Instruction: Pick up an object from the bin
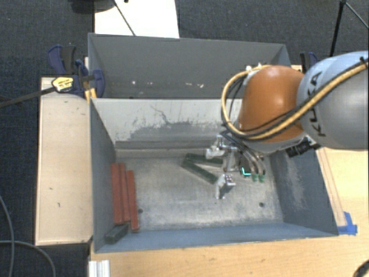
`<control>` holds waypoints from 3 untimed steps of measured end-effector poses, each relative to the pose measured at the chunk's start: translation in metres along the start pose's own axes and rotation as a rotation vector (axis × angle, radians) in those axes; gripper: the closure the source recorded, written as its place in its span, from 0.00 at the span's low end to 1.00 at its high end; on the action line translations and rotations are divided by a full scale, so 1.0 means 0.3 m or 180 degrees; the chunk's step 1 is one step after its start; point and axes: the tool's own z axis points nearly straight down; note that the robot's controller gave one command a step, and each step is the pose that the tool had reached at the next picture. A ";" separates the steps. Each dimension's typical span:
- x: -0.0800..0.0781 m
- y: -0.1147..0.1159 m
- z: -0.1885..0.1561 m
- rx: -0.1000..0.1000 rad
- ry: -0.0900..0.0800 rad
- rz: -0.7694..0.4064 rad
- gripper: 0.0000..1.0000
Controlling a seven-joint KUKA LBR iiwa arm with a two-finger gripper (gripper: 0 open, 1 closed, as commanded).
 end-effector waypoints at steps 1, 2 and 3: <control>-0.002 0.000 -0.007 -0.0001 -0.0010 0.0001 0.00; -0.001 -0.032 -0.004 0.0000 -0.0021 -0.0028 0.00; -0.167 0.066 0.323 -0.0001 -0.0018 0.0090 1.00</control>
Offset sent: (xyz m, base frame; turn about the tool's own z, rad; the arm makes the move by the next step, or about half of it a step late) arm -0.0014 -0.0172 -0.0019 -0.0230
